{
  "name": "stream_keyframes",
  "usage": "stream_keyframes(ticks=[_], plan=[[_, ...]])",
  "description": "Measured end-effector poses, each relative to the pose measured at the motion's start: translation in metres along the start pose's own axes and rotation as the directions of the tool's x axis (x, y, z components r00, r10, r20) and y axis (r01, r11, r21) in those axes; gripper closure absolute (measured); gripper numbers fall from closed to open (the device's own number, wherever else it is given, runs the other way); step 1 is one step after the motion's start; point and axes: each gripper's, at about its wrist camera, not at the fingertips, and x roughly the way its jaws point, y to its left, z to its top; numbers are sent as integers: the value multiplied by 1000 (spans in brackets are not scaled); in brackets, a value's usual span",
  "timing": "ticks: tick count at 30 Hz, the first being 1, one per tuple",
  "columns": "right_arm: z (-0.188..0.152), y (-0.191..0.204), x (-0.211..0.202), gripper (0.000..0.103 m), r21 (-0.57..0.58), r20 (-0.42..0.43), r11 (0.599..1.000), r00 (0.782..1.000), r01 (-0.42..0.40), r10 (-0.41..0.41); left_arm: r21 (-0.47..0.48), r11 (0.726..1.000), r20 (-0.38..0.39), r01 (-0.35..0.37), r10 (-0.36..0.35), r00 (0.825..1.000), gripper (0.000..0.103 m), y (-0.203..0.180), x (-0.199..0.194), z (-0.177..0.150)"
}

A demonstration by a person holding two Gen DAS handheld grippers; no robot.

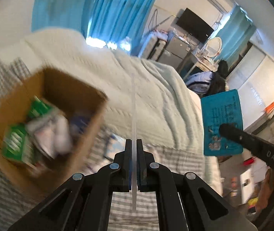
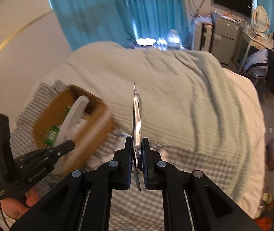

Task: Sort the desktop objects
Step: 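Carry the comb and foil pack into the cardboard box and release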

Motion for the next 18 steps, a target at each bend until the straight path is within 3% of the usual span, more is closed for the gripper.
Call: stream_keyframes(ticks=[3,9,16,18], plan=[[2,28,5,95,27,11,997,998,-70,69,8,999,47,-32,31,998,100,18,-28,20],[0,85,45,95,47,-38,981,981,-189,191,19,994,39,-105,105,994,100,71,-48,41],[8,128,98,95,47,-100,972,967,-229,233,-50,987,-48,-155,153,987,100,136,-26,46],[12,136,116,95,86,-117,964,958,-252,261,-88,987,-69,-138,132,989,100,147,-22,48]])
